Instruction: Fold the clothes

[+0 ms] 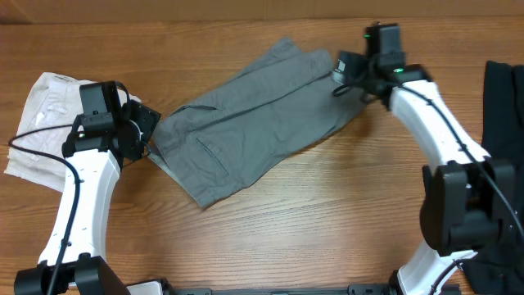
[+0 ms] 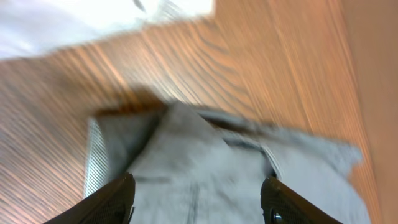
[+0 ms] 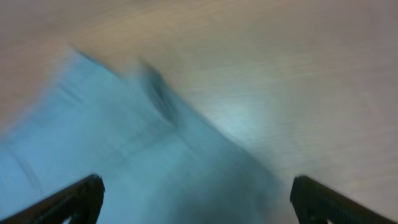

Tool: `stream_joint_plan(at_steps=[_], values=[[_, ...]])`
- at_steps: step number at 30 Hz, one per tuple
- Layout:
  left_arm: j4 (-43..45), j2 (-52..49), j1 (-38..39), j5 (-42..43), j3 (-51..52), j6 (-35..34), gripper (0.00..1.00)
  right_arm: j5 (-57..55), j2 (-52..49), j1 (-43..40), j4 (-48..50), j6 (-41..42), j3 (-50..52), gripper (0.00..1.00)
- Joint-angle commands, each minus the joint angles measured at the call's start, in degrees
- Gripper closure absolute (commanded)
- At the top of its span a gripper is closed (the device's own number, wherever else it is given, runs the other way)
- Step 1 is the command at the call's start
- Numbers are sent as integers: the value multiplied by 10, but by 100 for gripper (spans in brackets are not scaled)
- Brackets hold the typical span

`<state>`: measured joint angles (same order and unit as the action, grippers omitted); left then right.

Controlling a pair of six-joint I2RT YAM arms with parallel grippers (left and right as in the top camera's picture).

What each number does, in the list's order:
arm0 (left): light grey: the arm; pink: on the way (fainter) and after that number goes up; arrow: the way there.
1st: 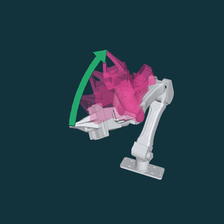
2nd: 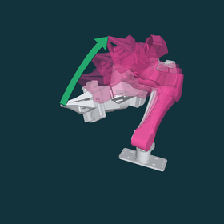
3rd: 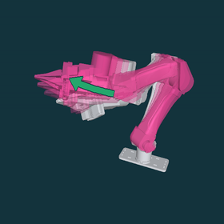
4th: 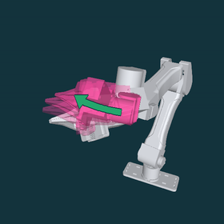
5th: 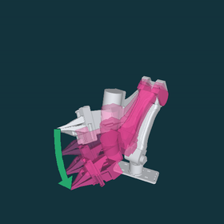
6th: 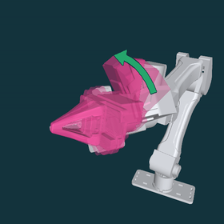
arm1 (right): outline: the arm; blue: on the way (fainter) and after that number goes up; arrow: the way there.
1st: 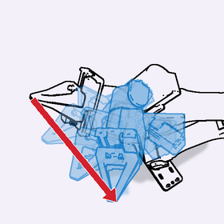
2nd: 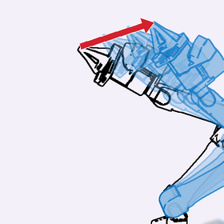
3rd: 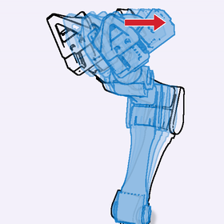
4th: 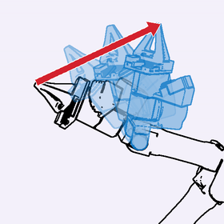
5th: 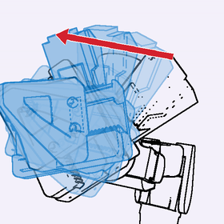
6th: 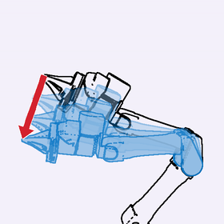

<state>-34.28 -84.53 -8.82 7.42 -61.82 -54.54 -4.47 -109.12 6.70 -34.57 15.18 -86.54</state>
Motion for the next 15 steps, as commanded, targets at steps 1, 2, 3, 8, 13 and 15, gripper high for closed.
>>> stream_joint_plan(at_steps=[1, 2, 3, 8, 13, 15], values=[[-43, 14, 27, 71, -15, 84, 32, 50, 25, -40, -59, 26, 12, 0], [-59, 14, 37, 71, -13, 95, 32, 80, 24, -48, -69, 26, 22, 0], [-77, 14, 48, 70, -12, 104, 32, 105, 24, -54, -74, 24, 35, 0], [-133, 13, 112, 70, -12, 142, 33, 170, 23, -61, -52, 22, 113, 9], [-151, 13, 166, 22, -12, 147, 32, 237, 23, -50, 50, 11, 181, 11], [-154, 13, 179, 23, -12, 147, 32, 241, 23, -42, 86, 13, 199, 11]])
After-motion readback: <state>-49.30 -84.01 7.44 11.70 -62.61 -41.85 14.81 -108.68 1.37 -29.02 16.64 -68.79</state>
